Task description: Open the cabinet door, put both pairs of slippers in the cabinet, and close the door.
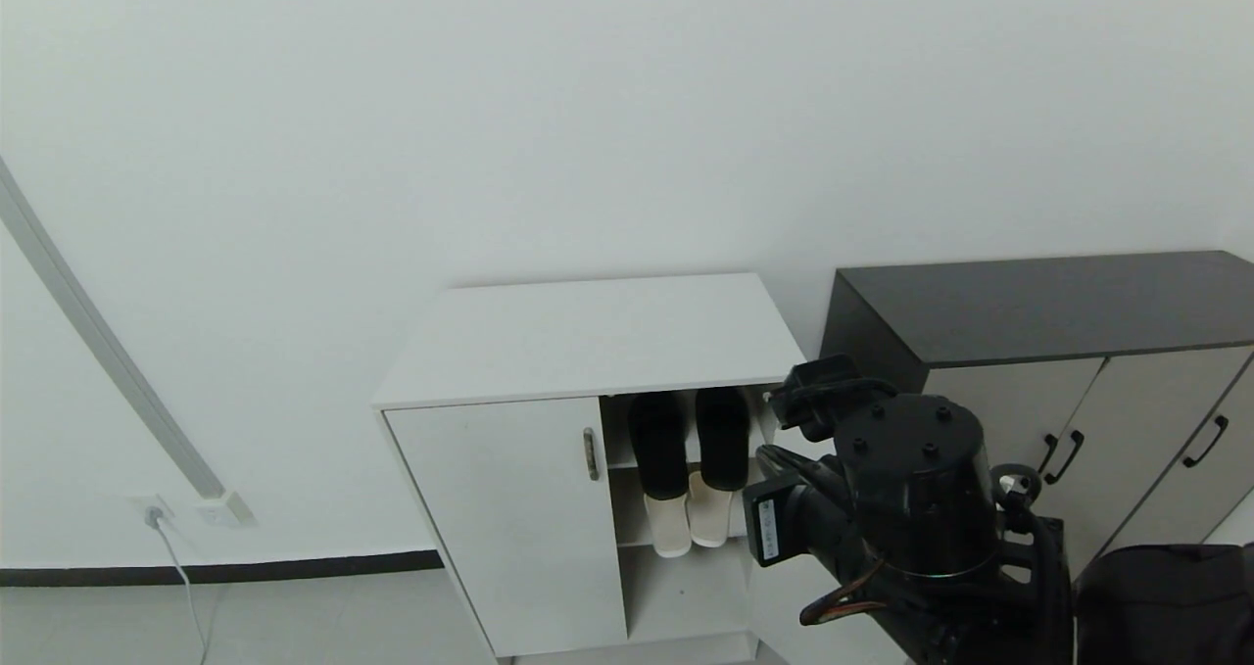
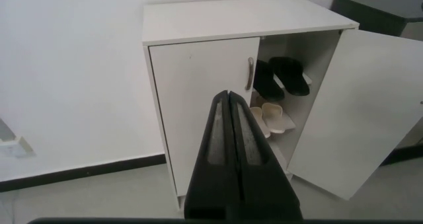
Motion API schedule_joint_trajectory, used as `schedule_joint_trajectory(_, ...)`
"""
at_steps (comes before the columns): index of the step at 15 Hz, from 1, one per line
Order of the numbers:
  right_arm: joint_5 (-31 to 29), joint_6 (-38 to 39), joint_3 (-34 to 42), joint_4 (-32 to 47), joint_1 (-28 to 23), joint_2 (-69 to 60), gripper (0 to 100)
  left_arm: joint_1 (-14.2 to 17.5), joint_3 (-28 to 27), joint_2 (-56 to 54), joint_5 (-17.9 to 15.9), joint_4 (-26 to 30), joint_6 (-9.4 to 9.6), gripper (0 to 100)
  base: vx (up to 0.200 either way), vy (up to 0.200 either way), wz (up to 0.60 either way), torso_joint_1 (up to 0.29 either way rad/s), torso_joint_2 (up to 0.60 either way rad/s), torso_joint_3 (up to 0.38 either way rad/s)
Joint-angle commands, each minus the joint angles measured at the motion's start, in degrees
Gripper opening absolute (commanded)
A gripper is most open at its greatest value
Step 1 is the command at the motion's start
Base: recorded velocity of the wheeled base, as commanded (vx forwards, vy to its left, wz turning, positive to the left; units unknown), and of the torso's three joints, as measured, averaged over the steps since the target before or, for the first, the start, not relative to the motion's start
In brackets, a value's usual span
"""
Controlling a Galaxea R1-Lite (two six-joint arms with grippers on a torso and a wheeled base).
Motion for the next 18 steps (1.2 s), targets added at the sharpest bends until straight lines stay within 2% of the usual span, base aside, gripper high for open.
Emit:
schedule_joint_trajectory(1,0.0,0.0,0.0,-0.1,-0.1,0.2,0,0.0,0.0,0.1,0.0,0.0,-0.02,0,0.000,0.000,0.00,0.000,0.00,0.000)
schedule_joint_trajectory(3,0.0,0.0,0.1,-0.1,-0.1,0.2,0,0.0,0.0,0.1,0.0,0.0,0.07,0,0.000,0.000,0.00,0.000,0.00,0.000)
schedule_joint_trajectory(9,0.0,-0.1,0.3,-0.1,-0.1,0.2,0,0.0,0.0,0.1,0.0,0.0,0.07,0,0.000,0.000,-0.60,0.007,0.00,0.001)
schedule_joint_trajectory(18,0.1,-0.1,0.4,-0.1,-0.1,0.4,0,0.0,0.0,0.1,0.0,0.0,-0.02,0,0.000,0.000,0.00,0.000,0.00,0.000)
